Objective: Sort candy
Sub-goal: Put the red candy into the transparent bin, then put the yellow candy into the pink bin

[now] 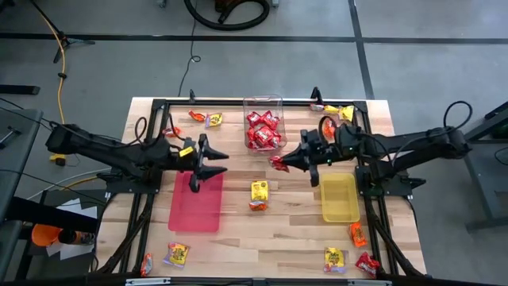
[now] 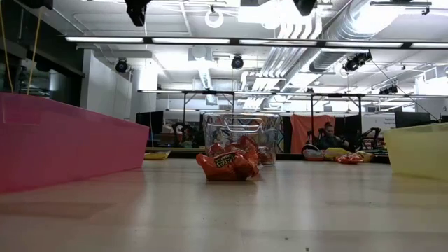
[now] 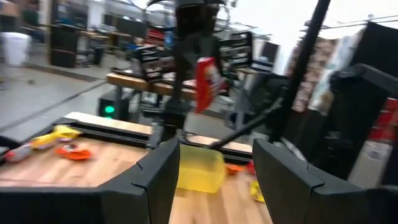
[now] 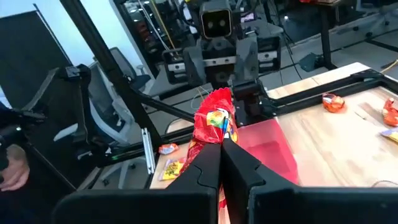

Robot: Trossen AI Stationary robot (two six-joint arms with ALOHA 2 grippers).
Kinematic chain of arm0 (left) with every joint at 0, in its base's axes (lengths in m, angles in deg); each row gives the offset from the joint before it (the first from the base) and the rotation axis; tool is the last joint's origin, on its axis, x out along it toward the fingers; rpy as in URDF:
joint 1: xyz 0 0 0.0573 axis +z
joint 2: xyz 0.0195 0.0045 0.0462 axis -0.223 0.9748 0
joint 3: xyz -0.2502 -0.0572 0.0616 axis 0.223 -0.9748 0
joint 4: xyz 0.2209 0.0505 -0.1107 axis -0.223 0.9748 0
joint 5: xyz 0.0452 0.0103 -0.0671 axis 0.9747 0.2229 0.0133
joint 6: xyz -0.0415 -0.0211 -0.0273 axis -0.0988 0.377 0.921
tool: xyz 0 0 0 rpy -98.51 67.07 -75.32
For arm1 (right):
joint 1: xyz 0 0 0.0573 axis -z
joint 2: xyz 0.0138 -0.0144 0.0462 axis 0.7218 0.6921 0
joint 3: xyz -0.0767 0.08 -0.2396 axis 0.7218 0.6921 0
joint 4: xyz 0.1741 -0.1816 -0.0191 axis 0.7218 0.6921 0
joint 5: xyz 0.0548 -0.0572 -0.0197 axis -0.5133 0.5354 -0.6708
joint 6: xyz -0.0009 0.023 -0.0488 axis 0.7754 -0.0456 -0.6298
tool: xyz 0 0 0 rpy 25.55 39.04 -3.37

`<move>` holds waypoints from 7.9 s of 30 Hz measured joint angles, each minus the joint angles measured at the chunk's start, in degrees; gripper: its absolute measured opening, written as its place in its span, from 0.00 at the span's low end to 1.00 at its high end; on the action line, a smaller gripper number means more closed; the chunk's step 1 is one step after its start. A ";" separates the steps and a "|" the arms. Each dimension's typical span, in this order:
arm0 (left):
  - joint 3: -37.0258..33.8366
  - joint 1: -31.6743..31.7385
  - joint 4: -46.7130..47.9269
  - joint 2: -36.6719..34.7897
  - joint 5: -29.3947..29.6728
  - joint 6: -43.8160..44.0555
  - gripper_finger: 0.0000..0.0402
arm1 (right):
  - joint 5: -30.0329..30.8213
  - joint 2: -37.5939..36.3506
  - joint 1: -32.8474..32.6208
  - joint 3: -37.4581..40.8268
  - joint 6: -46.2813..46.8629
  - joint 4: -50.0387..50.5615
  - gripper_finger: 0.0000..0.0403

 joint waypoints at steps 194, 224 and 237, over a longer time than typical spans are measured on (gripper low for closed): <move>-0.07 1.86 3.75 -0.50 9.56 1.74 0.47 | -3.12 51.26 -1.65 -38.25 1.72 1.51 0.00; 0.02 2.02 15.35 0.24 10.61 1.88 0.47 | 1.09 65.08 -5.63 -38.40 -8.75 -15.65 0.03; 0.02 2.02 15.35 0.22 10.79 1.88 0.47 | -2.52 65.29 -5.32 -38.40 -3.45 -14.79 0.54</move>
